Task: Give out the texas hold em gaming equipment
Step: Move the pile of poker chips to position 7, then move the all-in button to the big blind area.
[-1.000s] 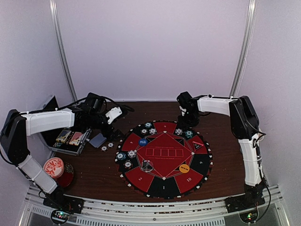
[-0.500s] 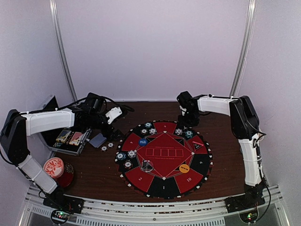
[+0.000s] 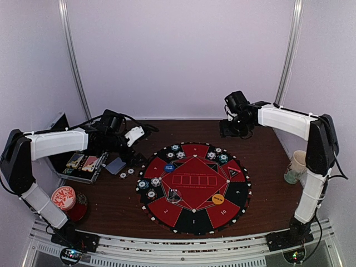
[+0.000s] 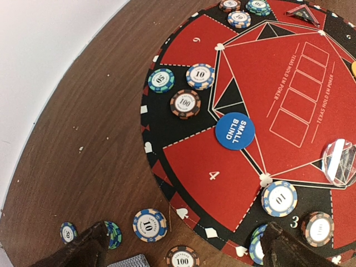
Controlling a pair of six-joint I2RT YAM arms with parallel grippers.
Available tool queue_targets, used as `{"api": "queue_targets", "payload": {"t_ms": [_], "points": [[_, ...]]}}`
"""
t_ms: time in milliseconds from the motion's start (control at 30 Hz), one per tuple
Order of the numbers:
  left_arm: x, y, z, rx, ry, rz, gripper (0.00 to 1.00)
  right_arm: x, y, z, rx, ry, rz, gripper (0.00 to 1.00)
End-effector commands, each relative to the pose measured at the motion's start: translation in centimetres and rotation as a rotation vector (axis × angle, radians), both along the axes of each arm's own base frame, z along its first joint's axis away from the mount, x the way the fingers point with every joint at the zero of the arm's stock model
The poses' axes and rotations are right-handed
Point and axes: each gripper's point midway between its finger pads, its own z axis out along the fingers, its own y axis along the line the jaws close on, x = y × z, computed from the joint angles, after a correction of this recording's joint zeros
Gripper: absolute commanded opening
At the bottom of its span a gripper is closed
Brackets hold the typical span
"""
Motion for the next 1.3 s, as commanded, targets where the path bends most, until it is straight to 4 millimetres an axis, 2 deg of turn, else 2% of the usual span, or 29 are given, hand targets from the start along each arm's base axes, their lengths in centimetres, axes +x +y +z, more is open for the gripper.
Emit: {"api": "queue_targets", "payload": {"t_ms": [0, 67, 200, 500, 900, 1067, 1267], "points": [[0.4, -0.2, 0.7, -0.030, -0.026, -0.003, 0.98, -2.7, -1.1, -1.9, 0.014, -0.008, -0.043, 0.67], [0.4, -0.2, 0.7, -0.030, -0.026, -0.004, 0.98, -4.0, -1.4, -2.6, 0.025, -0.012, -0.053, 0.67], [0.4, -0.2, 0.8, -0.034, -0.028, -0.004, 0.98, -6.4, -2.1, -5.2, 0.021, 0.008, -0.062, 0.67], [0.3, -0.2, 0.7, -0.033, -0.026, -0.007, 0.98, -8.0, -1.4, -9.9, -0.009, 0.081, -0.024, 0.67], [0.2, -0.4, 0.5, -0.036, -0.017, -0.014, 0.98, -8.4, -0.8, -12.3, -0.028, 0.130, 0.000, 0.64], [0.1, -0.4, 0.5, -0.036, -0.017, -0.014, 0.98, -9.7, -1.2, -13.7, -0.035, 0.169, 0.010, 0.59], [0.1, -0.5, 0.6, -0.042, -0.016, -0.019, 0.98, -10.8, -1.8, -14.4, -0.042, 0.192, 0.007, 0.51]]}}
